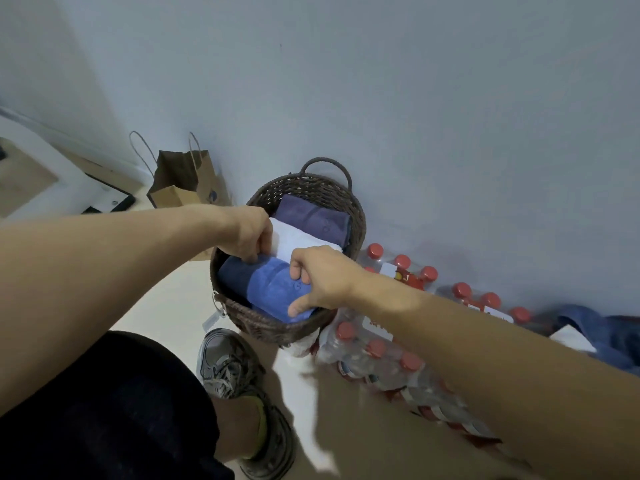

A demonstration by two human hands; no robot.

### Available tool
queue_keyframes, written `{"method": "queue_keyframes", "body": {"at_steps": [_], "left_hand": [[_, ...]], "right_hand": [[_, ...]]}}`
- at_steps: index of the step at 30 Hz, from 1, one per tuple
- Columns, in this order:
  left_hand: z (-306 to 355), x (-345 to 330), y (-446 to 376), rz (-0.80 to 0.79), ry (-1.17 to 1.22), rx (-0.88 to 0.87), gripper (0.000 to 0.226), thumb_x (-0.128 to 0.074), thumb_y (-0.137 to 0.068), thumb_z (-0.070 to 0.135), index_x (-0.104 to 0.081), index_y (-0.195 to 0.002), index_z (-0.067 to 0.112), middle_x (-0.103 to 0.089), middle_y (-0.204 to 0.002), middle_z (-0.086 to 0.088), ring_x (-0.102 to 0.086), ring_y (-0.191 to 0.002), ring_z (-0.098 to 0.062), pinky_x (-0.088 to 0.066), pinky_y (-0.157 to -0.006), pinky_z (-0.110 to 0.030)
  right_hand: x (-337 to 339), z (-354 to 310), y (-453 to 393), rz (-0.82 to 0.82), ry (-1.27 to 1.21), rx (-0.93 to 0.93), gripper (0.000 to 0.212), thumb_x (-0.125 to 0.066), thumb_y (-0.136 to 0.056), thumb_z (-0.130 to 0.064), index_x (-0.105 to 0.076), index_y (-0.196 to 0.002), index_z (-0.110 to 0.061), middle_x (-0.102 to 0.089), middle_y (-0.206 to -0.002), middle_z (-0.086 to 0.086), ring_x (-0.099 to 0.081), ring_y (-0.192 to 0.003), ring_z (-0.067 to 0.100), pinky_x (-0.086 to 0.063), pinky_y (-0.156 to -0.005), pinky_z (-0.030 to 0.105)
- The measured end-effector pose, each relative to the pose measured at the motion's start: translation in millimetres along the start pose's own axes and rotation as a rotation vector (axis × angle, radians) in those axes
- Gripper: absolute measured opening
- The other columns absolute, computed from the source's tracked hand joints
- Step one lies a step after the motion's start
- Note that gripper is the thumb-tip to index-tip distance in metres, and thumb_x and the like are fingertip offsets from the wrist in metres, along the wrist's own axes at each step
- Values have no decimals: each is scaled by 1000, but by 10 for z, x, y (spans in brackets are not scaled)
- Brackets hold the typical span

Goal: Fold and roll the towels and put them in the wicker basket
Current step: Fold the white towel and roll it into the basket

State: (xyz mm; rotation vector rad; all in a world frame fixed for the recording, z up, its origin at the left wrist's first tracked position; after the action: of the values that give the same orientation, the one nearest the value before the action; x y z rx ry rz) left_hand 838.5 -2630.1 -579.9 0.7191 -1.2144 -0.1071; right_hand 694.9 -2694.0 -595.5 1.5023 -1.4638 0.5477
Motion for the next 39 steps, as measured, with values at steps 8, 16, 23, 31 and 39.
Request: {"method": "queue_keyframes", "body": {"at_steps": [8, 16, 23, 31, 39], "left_hand": [[979, 480, 14, 134, 50, -197, 5, -63, -87, 24, -66, -89, 22, -74, -81, 1, -69, -64, -8, -53, -66, -25], [3178, 253, -185, 11, 24, -514, 15, -61, -92, 33, -68, -93, 20, -68, -83, 9, -64, -77, -12, -50, -70, -24], [4781, -265, -536, -2, 30, -652, 50, -73, -84, 31, -54, -127, 14, -60, -124, -5, -59, -106, -23, -46, -87, -28], [5331, -1126, -842, -99, 147, -540, 92, -79, -71, 51, -31, -142, 17, -39, -134, -9, -47, -120, -31, -45, -99, -43], [5090, -1570, -725, 159, 511, -410, 30, -78, -76, 35, -60, -92, 17, -61, -85, 0, -60, -81, -21, -45, -65, -29]], "right_hand": [[703, 712, 1280, 122, -261, -162, 24, -84, -76, -18, -67, -93, -17, -69, -81, -4, -60, -61, -4, -46, -60, 9], [1158, 2373, 3265, 299, -191, -784, 31, -86, -73, -31, -66, -95, -23, -69, -88, -7, -64, -78, 8, -48, -73, 23], [871, 3207, 4249, 527, -172, -1123, 47, -85, -72, -28, -67, -113, -14, -66, -121, 9, -62, -107, 24, -46, -86, 26], [302, 3306, 4198, 190, -646, -1155, 79, -85, -74, -22, -39, -138, -28, -52, -127, 13, -68, -95, 34, -61, -73, 47], [619, 3295, 4187, 572, -312, -1273, 40, -75, -77, -4, -61, -114, -8, -66, -114, 15, -66, -99, 29, -56, -81, 35]]}}
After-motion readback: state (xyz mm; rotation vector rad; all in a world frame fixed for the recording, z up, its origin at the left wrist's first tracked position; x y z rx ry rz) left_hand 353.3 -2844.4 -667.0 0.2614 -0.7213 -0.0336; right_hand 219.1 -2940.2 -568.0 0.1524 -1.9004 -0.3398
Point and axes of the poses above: each hand's wrist, its own y-axis away from the middle knuckle, its own x-axis out of the back of the hand, z = x × y, the point moved 4 cm from there along -y, towards the middle knuckle
